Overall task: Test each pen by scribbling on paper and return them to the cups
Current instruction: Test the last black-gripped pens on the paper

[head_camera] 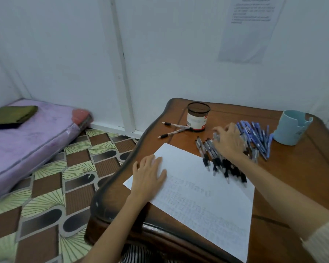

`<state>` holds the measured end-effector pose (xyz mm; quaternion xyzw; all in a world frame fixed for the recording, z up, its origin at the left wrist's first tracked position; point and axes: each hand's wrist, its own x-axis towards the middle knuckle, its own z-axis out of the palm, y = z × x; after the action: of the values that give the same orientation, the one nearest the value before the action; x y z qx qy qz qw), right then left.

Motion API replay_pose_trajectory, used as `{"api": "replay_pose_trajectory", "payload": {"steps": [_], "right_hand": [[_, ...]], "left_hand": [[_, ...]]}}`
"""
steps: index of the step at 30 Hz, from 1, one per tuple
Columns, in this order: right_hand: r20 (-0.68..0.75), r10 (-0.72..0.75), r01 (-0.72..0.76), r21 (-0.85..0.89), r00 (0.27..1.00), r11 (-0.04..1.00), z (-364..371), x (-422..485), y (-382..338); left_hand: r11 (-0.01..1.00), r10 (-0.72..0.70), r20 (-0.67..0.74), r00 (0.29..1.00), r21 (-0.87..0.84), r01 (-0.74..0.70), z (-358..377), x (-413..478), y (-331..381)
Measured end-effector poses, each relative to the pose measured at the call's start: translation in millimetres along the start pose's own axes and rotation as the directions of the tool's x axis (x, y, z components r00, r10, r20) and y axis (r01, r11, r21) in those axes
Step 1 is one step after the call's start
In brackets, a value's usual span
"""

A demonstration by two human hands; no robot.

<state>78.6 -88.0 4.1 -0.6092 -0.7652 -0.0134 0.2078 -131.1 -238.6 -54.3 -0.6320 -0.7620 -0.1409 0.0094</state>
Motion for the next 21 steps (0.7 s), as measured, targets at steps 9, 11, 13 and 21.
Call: {"api": "replay_pose_trajectory", "payload": {"steps": [9, 11, 13, 21], "right_hand": [[0.080, -0.461, 0.461, 0.026, 0.884, 0.887, 51.2, 46.5, -75.7], [0.144, -0.534, 0.543, -0.036, 0.833, 0.839, 63.9, 53.4, -89.7], [0.197, -0.589, 0.613, -0.094, 0.784, 0.784, 72.5, 56.5, -99.3], [-0.100, -0.609, 0.617, 0.096, 0.787, 0.781, 69.4, 49.3, -98.6]], "left_hand": [[1.000, -0.008, -0.018, 1.000, -0.024, 0.008, 8.3, 0.8, -0.8], [0.999, 0.003, -0.019, 1.000, -0.033, -0.004, 8.4, -0.6, -0.6], [0.999, 0.010, -0.041, 0.999, -0.040, -0.011, 10.0, -0.1, -1.4], [0.991, 0.021, -0.109, 0.994, -0.130, -0.035, 10.3, -0.4, -3.8]]}}
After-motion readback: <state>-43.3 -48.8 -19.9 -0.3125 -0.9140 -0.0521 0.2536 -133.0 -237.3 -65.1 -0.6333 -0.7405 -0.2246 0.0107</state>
